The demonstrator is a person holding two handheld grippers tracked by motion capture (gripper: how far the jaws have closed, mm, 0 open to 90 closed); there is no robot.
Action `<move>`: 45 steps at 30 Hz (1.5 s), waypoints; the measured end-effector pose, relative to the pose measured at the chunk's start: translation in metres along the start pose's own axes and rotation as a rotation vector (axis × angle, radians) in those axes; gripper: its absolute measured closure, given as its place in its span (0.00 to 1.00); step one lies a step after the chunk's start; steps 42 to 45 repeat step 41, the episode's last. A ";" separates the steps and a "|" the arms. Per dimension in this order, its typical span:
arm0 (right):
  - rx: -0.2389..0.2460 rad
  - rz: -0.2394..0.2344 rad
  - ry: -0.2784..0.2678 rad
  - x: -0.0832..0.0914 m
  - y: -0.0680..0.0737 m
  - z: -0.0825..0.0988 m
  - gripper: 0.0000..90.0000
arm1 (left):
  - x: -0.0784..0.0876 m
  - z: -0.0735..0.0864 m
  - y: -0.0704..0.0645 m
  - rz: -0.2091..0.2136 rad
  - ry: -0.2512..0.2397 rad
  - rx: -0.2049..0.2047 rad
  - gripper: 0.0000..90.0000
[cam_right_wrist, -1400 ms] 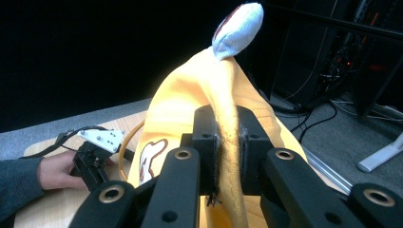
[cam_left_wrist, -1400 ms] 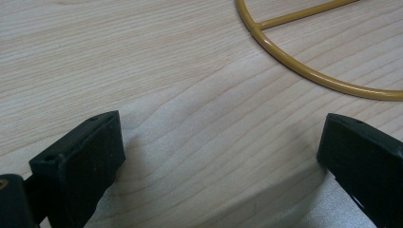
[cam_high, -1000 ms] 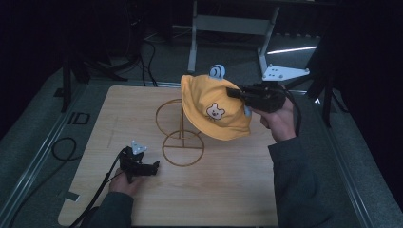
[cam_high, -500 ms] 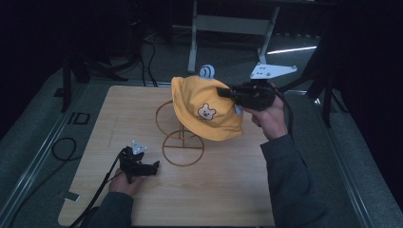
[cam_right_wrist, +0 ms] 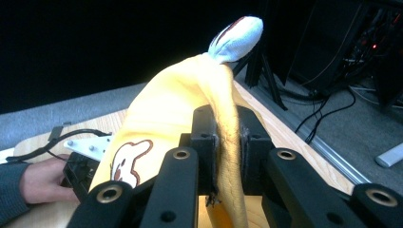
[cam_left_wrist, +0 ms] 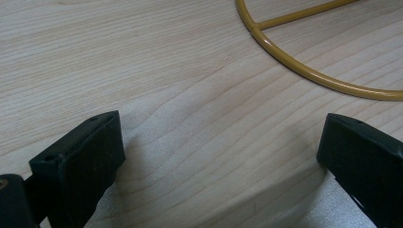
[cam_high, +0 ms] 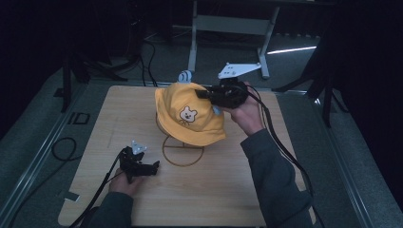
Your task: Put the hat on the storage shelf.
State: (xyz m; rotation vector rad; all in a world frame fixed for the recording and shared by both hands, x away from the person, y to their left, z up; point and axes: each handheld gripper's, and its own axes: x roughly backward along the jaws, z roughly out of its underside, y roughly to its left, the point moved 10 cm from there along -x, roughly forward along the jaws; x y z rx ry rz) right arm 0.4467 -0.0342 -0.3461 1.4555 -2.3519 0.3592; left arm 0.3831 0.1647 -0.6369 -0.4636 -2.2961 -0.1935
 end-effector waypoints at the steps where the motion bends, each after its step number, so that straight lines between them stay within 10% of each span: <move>1: 0.003 0.002 0.009 -0.004 0.001 0.000 0.89 | 0.000 0.000 0.000 0.000 0.000 -0.001 0.02; 27: 0.041 0.030 0.125 -0.059 0.020 0.003 0.87 | 0.000 0.000 0.000 0.000 0.000 0.000 0.02; 30: 0.048 0.018 0.131 -0.058 0.022 0.002 0.79 | 0.000 0.000 0.000 0.000 -0.001 0.001 0.02; 36: -0.025 0.057 0.024 -0.036 0.019 -0.017 0.33 | 0.000 0.000 0.000 0.000 0.000 0.000 0.02; 45: -0.040 0.072 -0.002 -0.021 0.015 -0.022 0.28 | 0.000 0.000 0.000 -0.001 -0.002 0.000 0.02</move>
